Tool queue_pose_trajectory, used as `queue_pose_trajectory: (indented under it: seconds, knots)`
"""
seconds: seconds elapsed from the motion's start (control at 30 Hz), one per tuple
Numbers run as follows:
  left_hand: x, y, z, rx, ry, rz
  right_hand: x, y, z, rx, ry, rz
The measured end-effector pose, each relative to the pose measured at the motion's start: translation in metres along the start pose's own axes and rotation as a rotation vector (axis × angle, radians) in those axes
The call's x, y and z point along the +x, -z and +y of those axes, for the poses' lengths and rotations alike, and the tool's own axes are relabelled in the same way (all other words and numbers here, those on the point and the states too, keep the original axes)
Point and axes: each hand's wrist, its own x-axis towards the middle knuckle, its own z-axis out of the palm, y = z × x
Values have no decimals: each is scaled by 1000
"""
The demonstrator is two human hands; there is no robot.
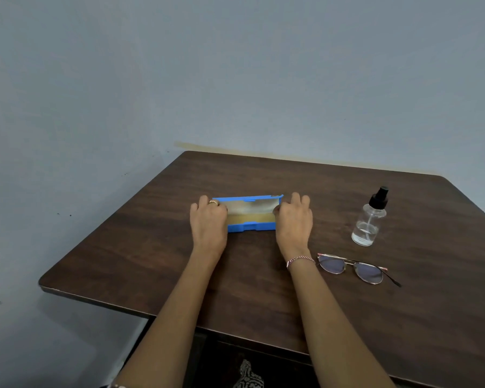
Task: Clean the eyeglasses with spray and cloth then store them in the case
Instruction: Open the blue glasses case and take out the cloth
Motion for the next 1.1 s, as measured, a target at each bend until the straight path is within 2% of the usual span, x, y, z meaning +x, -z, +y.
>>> queue_pose_trajectory:
  seconds: [0.1, 0.3, 0.63, 0.73, 1.1]
  knots:
    - [5, 3, 8, 142, 5, -165, 1, 2, -2, -110, -28, -80]
    - [15, 8, 19, 128, 64, -299, 6, 6, -10, -200, -21, -174]
    - [17, 7, 17, 112, 47, -339, 17, 5, -12, -152, -29, -243]
    - [12, 8, 13, 26, 37, -307, 15, 3, -9, -50, -43, -230]
    - [-5, 6, 3, -267, -29, 40, -3, 11, 18, 608, -192, -33]
